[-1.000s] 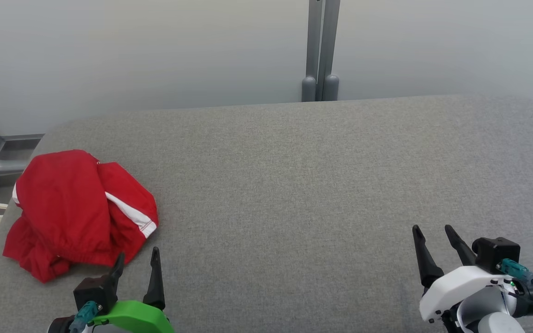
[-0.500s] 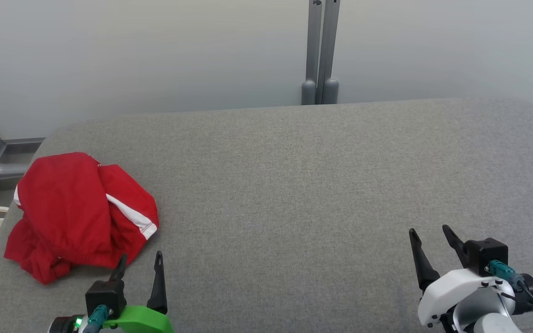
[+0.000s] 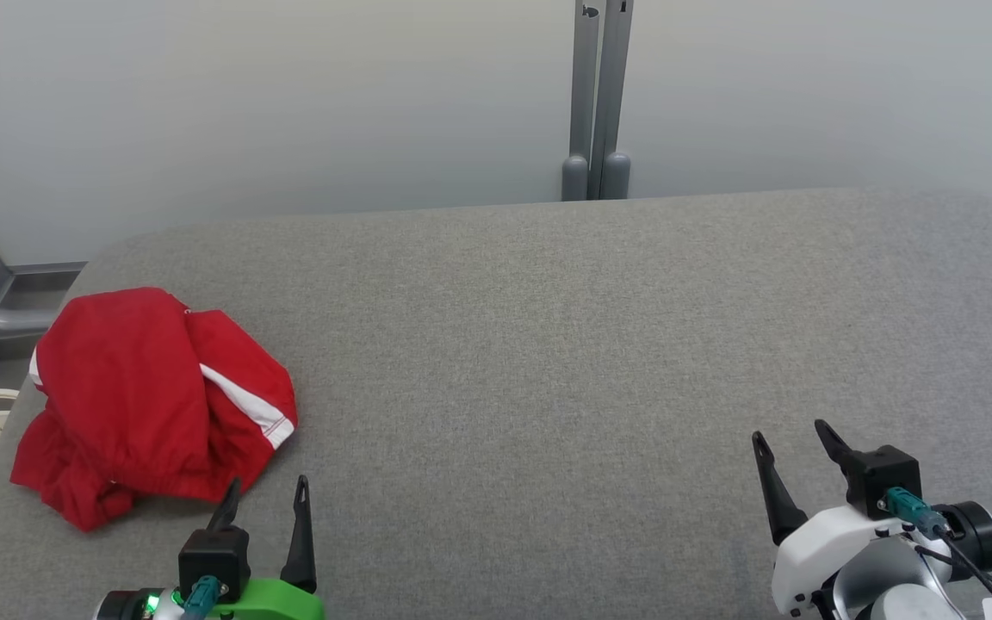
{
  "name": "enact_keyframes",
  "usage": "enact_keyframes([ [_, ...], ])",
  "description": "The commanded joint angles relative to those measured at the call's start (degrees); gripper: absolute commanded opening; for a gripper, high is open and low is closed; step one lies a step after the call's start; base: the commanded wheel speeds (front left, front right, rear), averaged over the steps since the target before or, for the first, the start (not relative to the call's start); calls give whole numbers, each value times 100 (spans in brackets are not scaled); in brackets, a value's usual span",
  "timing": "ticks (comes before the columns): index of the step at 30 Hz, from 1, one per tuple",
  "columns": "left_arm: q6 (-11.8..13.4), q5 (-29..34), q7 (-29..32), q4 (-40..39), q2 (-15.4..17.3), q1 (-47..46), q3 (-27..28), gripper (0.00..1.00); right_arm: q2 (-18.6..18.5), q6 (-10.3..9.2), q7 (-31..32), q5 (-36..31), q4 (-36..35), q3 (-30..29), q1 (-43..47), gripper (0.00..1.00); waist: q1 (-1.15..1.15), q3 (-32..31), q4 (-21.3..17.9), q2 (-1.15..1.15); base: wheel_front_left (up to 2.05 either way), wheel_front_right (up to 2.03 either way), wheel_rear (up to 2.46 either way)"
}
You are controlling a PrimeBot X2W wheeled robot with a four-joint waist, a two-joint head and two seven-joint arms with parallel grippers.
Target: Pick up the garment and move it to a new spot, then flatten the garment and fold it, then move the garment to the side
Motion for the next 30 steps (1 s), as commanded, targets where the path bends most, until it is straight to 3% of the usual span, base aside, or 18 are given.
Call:
enact_keyframes([
  [1,60,119,-62,16,24,-5,-16,100,-25,1,-50,-151,24,23,-49,100,0,-7,1,0,0,0,0],
  [19,43,-63,-40,93,9,41,-5,100,-25,1,-66,-27,91,2,19,100,0,-61,56,0,0,0,0],
  [30,116,-49,-15,70,109,135,-56,100,-23,1,-173,107,114,104,108,100,0,-115,672,0,0,0,0],
])
